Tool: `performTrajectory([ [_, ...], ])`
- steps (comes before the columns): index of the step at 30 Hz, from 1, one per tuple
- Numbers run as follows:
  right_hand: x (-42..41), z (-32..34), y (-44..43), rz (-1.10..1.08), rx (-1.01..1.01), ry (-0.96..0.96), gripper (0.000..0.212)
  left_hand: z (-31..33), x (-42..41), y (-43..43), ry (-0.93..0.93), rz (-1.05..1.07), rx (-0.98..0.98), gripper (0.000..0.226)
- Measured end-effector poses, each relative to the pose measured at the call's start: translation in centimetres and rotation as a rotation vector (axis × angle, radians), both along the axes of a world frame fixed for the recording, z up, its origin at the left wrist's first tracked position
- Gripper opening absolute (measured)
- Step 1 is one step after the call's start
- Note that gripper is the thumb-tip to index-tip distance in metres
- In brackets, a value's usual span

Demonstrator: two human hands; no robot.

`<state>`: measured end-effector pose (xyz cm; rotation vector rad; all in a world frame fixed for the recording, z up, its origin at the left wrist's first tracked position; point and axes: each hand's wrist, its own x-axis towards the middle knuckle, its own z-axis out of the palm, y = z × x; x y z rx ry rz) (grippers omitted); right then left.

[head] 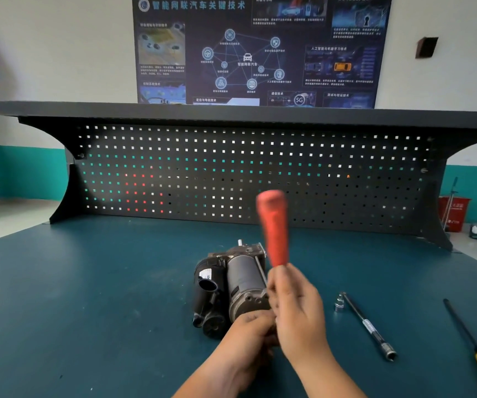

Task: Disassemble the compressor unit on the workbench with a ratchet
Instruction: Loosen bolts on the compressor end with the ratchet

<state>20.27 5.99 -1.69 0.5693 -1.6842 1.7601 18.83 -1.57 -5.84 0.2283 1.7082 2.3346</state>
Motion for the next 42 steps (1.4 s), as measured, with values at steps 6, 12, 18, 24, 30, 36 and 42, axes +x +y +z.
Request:
performTrajectory([
  [6, -1.1, 0.5, 1.5, 0.016, -0.777, -0.341, 0.042, 0.4, 0.0, 0.1, -0.046, 0.017, -0.071, 0.026],
  [12, -1.3, 0.6, 1.3, 0.024, -0.649, -0.274, 0.041, 0.2, 0.0, 0.0, -0.111, 0.030, -0.079, 0.029],
  [18, -0.4, -0.6, 0.4, 0.030, 0.188, 0.113, 0.041, 0.0, 0.2, 0.0, -0.050, -0.010, -0.083, 0.018],
  [24, -0.2, -0.6, 0.0, -0.089, 0.381, 0.171, 0.036, -0.2, 0.1, -0.4, 0.024, 0.015, -0.111, 0.022],
  [30, -0.6, 0.5, 1.1, 0.035, -0.650, -0.278, 0.042, 0.1, -0.2, 0.2, -0.058, 0.020, -0.022, 0.026],
  [36, -1.6, 0.6, 2.2, 0.091, -0.974, -0.434, 0.044, 0.5, 0.0, 0.1, -0.076, 0.039, -0.065, 0.027],
  [42, -0.9, 0.2, 0.9, 0.085, -0.202, -0.072, 0.040, 0.1, 0.1, -0.1, -0.124, -0.008, -0.081, 0.024],
])
